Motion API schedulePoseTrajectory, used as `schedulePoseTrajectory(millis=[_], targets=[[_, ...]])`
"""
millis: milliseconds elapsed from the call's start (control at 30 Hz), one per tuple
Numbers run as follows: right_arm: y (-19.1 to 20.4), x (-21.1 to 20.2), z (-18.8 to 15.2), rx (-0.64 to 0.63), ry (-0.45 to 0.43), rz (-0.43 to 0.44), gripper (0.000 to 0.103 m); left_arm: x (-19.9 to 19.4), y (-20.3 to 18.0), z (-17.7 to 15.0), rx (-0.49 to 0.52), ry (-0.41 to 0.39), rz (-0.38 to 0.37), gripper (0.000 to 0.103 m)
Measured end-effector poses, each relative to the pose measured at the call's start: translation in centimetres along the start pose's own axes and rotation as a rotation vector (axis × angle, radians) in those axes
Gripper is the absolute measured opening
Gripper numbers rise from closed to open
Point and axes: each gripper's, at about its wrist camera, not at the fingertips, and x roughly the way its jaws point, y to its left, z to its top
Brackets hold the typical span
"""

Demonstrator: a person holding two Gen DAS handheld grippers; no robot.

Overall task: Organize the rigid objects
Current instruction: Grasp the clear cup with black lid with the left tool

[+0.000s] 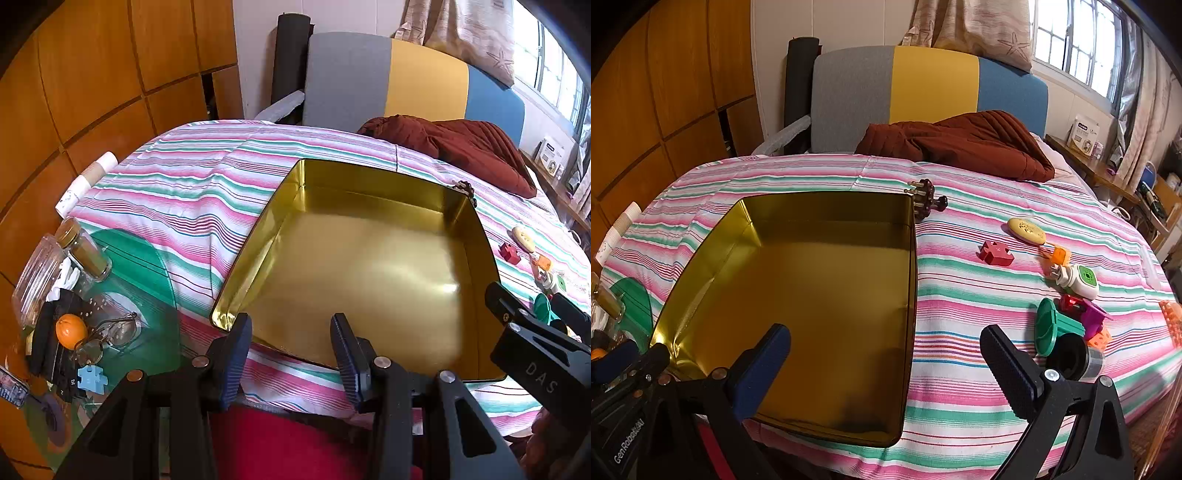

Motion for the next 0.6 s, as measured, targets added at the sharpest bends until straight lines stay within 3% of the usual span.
schedulePoseTrajectory(millis=[433,600], targets=[[-1.2,-0.7,-0.2,0.022,-0.020,0.019,0.103,-0.2,-0.5,-0.3,0.014,0.000,-0.015,0.045],[-3.6,-1.0,-0.1,0.092,-0.031,0.050,0.103,0.0,-1.0,-1.0,0.024,0.019,-0.110,0.045]])
